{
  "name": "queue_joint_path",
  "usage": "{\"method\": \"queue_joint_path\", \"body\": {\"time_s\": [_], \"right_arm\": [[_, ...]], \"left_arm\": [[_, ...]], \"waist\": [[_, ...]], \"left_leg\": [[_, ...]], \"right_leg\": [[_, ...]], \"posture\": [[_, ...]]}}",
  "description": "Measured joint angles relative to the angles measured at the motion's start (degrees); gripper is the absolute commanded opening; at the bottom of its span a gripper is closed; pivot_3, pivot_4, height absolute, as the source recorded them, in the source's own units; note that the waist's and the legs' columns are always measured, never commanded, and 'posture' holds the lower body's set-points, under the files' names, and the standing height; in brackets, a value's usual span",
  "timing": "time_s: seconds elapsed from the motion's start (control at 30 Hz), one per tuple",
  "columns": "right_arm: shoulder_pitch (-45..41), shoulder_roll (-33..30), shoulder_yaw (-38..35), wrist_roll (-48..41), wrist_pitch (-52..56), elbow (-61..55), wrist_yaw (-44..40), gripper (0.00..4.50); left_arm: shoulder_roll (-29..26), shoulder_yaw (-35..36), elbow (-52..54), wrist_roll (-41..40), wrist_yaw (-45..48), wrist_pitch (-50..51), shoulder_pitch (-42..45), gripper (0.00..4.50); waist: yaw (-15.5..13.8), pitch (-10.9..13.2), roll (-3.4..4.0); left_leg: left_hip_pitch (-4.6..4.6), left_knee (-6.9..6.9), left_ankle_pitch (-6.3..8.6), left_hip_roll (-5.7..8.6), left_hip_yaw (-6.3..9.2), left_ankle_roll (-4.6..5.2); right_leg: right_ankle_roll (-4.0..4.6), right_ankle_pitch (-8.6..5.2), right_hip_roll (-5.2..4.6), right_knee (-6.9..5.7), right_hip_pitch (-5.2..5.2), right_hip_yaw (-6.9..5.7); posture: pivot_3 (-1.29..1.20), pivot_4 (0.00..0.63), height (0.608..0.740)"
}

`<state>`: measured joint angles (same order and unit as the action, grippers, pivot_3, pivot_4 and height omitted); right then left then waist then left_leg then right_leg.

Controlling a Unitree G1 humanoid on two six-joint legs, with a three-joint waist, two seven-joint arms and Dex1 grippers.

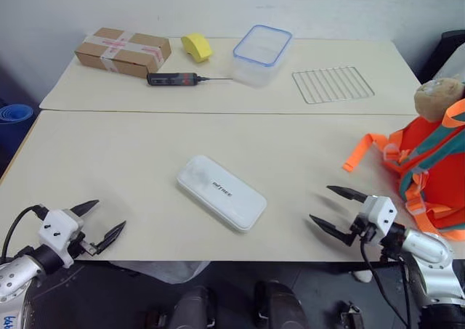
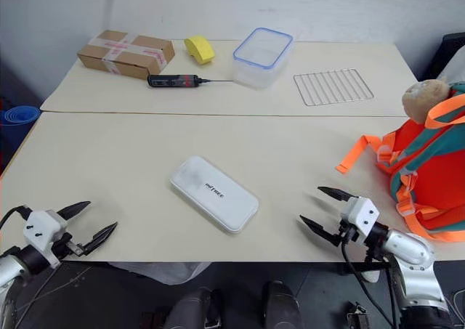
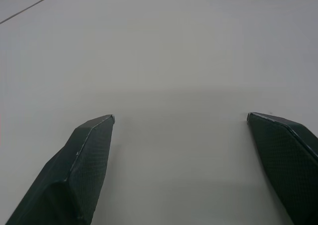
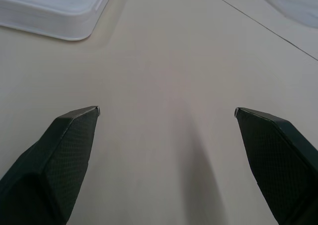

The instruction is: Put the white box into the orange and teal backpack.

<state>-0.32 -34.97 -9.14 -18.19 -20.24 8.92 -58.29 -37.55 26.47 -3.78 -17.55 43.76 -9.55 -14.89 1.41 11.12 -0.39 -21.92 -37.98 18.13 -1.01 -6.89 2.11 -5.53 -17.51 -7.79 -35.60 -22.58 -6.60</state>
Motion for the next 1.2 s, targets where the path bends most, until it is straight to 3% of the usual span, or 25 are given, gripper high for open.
{"method": "queue_joint_path", "body": {"time_s": [0.17, 0.2, 0.27, 0.47, 0.67, 0.93, 1.2], "right_arm": [[-0.64, 0.00, -0.05, -0.20, 0.88, -0.67, 0.79, 4.47], [-0.44, -0.04, -0.07, -0.64, 2.15, -1.87, 0.95, 4.49], [0.23, -0.52, 0.06, -2.78, 5.55, -6.26, 0.36, 4.09], [2.57, -5.04, 2.86, -5.95, 16.58, -19.80, -1.40, 2.19], [1.75, -6.37, 11.59, -1.22, 23.03, -24.27, -1.44, 0.07], [-3.55, -4.18, 17.97, 3.70, 26.31, -24.03, 0.32, 0.00], [-4.57, -1.49, 17.65, 5.01, 25.38, -20.10, 2.79, 0.00]], "left_arm": [[-0.92, -0.26, -0.66, -1.48, 2.30, 1.60, 1.20, 4.50], [-1.38, -0.52, 0.14, -2.58, 2.72, 3.48, 1.77, 4.31], [-1.72, -0.94, 2.48, -5.35, 2.36, 8.71, 6.42, 3.87], [-6.37, -6.80, 6.13, -4.28, -2.46, 19.64, 26.12, 2.06], [-1.61, -21.65, -4.25, 3.72, -1.38, 20.54, 39.07, 0.19], [3.75, -28.38, -17.74, 8.78, 2.75, 14.66, 46.87, 0.05], [4.16, -27.40, -13.44, 4.79, 9.44, 19.75, 44.02, 0.05]], "waist": [[0.02, 0.00, 0.00], [0.01, 0.00, 0.00], [-0.48, 0.01, 0.01], [-1.43, -0.03, -0.01], [-1.18, -0.02, -0.05], [-1.45, -0.01, -0.12], [-1.14, -0.01, -0.13]], "left_leg": [[0.00, -0.01, -0.03, 0.01, 0.01, 0.07], [-0.01, -0.01, -0.03, 0.01, 0.01, 0.05], [-0.01, -0.01, -0.05, 0.01, 0.06, -0.04], [-0.02, -0.03, -0.15, 0.08, 0.09, 0.03], [-0.09, -0.09, -0.18, 0.07, -0.15, 0.08], [-0.23, -0.26, -0.26, 0.08, -0.05, 0.15], [-0.23, -0.34, -0.30, 0.06, -0.01, 0.16]], "right_leg": [[0.00, 0.00, -0.02, -0.01, 0.00, 0.00], [0.00, 0.00, -0.02, -0.02, 0.00, 0.00], [0.00, 0.00, -0.04, -0.04, 0.01, -0.01], [-0.01, 0.01, -0.02, -0.09, 0.04, -0.07], [-0.05, 0.02, 0.25, -0.28, -0.05, -0.15], [-0.09, 0.05, 0.22, -0.31, -0.06, -0.56], [-0.10, 0.05, 0.23, -0.35, -0.02, -0.65]], "posture": [[0.00, 0.150, 0.740], [0.00, 0.150, 0.740], [0.00, 0.150, 0.740], [0.00, 0.150, 0.740], [0.00, 0.150, 0.740], [0.00, 0.150, 0.740], [0.00, 0.150, 0.740]]}}
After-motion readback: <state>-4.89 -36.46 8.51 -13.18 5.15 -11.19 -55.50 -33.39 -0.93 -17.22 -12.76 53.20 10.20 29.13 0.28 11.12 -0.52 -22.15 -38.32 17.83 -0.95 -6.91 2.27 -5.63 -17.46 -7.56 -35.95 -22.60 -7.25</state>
